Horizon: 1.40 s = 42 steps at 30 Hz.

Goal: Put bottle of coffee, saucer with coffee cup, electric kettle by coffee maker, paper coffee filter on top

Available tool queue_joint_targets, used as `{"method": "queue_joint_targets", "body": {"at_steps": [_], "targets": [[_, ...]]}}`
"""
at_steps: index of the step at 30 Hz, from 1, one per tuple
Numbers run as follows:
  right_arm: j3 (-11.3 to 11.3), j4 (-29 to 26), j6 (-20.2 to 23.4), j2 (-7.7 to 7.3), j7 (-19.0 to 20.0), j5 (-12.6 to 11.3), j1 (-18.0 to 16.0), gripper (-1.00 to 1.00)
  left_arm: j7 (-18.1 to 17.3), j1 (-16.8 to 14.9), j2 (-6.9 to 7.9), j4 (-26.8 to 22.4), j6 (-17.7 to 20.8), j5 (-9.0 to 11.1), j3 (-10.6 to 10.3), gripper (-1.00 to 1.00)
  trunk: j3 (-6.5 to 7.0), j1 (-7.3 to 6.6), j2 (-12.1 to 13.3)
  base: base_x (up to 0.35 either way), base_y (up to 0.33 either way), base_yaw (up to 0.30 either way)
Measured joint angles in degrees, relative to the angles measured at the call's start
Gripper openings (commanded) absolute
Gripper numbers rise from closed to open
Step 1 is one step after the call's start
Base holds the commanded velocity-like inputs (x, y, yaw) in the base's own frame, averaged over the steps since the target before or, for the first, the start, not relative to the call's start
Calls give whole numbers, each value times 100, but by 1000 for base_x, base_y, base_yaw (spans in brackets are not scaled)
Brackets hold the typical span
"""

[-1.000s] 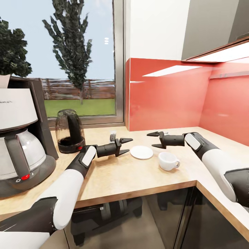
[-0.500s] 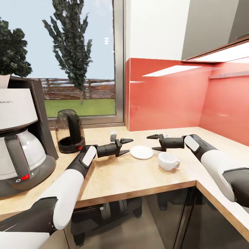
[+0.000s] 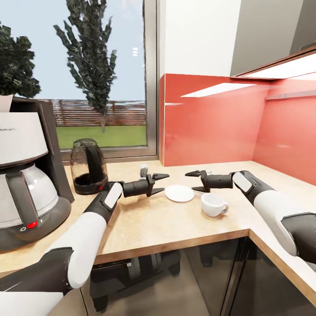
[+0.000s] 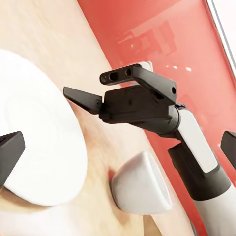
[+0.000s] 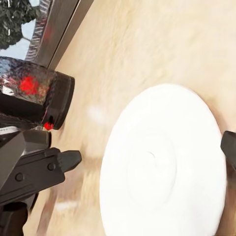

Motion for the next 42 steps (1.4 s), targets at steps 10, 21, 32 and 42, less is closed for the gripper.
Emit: {"method": "queue_joint_targets", "body": {"at_steps": [10, 21, 32, 42], "targets": [[-3, 22, 2, 137, -1, -5, -2, 100, 1, -15, 0, 17, 0, -7, 0, 100, 0, 0, 0, 0, 0, 0], [5, 18, 0, 149, -9, 4, -3, 100, 1, -16, 0, 27, 2, -7, -1, 100, 0, 0, 0, 0, 0, 0], [4, 9, -1, 154, -9, 4, -5, 100, 21, -15, 0, 51, -2, -23, -9, 100, 0, 0, 0, 0, 0, 0], [-22, 7, -1, 152, -7, -20, -9, 100, 866, -19, 0, 55, 79, 283, 19, 100, 2, -1, -1, 0, 0, 0]]}}
